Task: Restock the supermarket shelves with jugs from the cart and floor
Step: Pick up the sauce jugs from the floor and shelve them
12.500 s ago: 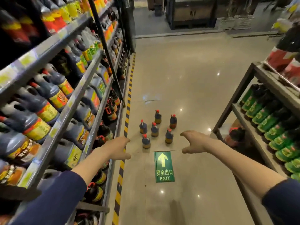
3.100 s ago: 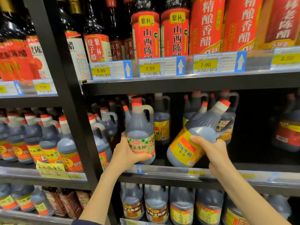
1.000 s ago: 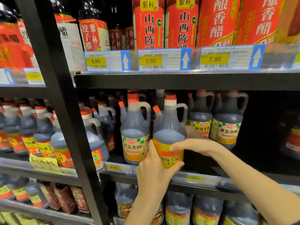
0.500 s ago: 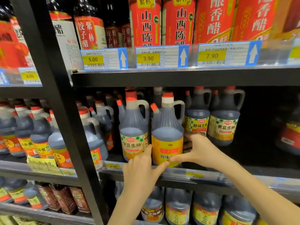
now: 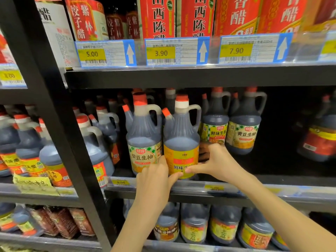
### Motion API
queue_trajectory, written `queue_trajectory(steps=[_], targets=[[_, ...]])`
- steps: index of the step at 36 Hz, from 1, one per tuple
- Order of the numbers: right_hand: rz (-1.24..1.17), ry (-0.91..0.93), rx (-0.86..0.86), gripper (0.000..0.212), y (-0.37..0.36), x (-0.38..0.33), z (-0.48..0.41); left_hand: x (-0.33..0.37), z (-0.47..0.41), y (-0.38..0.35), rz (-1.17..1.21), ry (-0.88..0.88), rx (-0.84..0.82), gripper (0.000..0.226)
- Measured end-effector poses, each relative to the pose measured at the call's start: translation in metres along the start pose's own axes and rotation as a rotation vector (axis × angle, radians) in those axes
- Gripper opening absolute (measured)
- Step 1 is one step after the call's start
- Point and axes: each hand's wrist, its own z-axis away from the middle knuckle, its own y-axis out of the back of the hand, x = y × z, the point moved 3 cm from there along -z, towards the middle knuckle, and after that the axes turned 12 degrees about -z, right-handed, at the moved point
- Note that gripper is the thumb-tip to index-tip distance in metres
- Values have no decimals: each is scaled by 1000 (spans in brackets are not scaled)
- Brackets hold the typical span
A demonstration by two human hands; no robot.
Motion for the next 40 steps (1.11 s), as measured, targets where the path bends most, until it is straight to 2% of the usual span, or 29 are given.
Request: queue_trajectory(steps=[5, 9, 15, 21, 25, 33, 37, 40], targets=[[-1, -11, 8, 83, -3, 1, 1, -2, -9, 6, 37, -32, -57, 47], [-14, -26, 15, 79, -5, 0, 1, 1, -12, 16, -75, -91, -78, 41], [92, -40, 78, 72, -8, -1, 3, 5, -22, 29, -283, -192, -94, 41], [112, -84, 131, 64, -11, -3, 4, 3, -33, 30, -253, -222, -175, 37], [148, -90, 147, 75, -12, -3, 3, 3, -35, 30, -218, -221, -184, 30], [109, -94, 101, 97, -8, -7, 5, 0, -33, 25, -232, -248, -90, 36], [129, -146, 79, 93, -8, -7, 11, -4, -27, 24, -193, -267, -27, 37], [155, -169, 96, 76, -12, -15, 22, -11, -19, 20, -152, -303, 25, 38]])
